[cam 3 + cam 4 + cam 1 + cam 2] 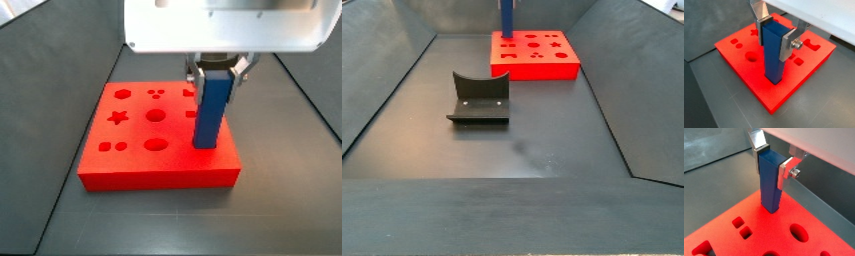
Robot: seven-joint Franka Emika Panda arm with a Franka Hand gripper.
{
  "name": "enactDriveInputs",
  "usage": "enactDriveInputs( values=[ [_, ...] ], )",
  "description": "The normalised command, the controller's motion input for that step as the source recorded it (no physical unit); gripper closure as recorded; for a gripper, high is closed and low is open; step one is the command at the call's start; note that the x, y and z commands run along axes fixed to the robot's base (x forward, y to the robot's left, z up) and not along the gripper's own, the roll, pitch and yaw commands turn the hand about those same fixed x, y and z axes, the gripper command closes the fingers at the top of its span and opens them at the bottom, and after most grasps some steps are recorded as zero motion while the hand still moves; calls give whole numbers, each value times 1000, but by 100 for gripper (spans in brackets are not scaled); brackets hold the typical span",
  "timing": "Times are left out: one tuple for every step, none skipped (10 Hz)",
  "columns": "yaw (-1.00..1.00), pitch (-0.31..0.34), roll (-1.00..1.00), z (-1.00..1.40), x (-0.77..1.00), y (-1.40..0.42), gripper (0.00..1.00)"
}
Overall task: Pick up the rectangle object. Move up. Move to above the board. Insert the rectangle object.
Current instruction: Insert the rectangle object.
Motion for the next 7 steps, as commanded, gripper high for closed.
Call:
enactDriveInputs(
  values=[
    [0,-69,56,-374,54,0,100],
    [0,-101,47,-380,0,0,100],
    [0,-109,34,-314,0,0,100],
    [0,-91,14,-269,0,0,100],
    [0,-36,0,-23,0,0,100],
    [0,0,0,-17,0,0,100],
    [0,-26,0,-9,0,0,100]
  ],
)
